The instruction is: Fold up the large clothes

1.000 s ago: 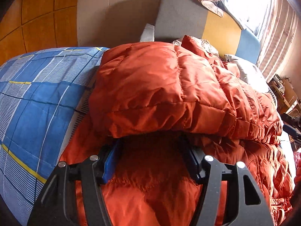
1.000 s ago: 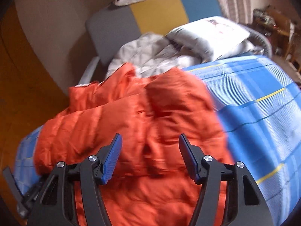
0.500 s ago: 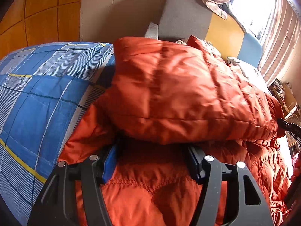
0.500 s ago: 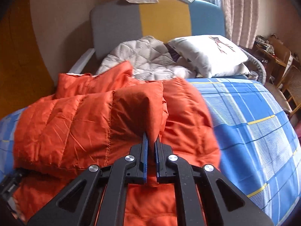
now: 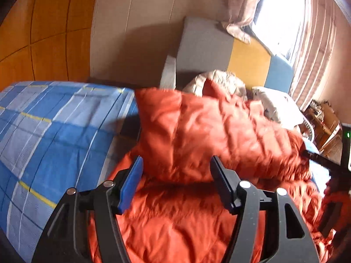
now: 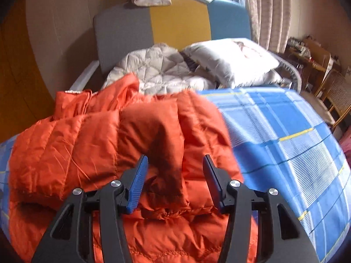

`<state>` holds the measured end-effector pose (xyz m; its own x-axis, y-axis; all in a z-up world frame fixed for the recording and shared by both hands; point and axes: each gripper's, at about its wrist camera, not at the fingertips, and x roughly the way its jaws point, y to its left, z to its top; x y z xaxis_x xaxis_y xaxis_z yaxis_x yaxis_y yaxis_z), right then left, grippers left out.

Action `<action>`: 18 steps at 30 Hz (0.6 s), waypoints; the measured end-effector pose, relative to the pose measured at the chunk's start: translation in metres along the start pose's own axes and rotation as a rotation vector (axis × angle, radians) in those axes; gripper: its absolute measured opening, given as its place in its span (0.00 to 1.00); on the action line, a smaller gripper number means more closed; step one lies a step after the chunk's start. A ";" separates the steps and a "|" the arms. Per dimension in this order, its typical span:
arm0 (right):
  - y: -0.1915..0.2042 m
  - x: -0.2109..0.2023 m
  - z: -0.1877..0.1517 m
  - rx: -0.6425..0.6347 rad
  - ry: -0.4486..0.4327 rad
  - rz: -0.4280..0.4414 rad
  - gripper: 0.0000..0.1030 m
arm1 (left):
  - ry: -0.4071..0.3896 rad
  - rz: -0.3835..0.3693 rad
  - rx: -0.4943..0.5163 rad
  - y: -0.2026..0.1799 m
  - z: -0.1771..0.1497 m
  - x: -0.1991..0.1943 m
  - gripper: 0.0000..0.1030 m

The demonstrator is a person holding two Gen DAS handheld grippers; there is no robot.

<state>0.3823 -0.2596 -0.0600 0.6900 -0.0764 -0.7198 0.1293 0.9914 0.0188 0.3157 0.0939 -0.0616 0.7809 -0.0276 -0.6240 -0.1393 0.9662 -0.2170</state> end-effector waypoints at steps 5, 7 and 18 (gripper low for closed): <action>0.016 -0.004 0.009 0.003 -0.035 0.027 0.50 | 0.005 -0.004 0.004 -0.017 0.025 0.026 0.71; 0.027 0.000 0.014 -0.010 -0.038 0.041 0.50 | 0.007 0.002 0.015 -0.026 0.036 0.040 0.73; 0.065 0.040 0.009 -0.102 -0.041 0.040 0.67 | 0.099 0.030 0.055 -0.037 0.038 0.110 0.73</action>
<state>0.4249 -0.1994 -0.0813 0.7221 -0.0383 -0.6908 0.0291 0.9993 -0.0250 0.4298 0.0651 -0.0931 0.7128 -0.0208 -0.7010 -0.1259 0.9795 -0.1571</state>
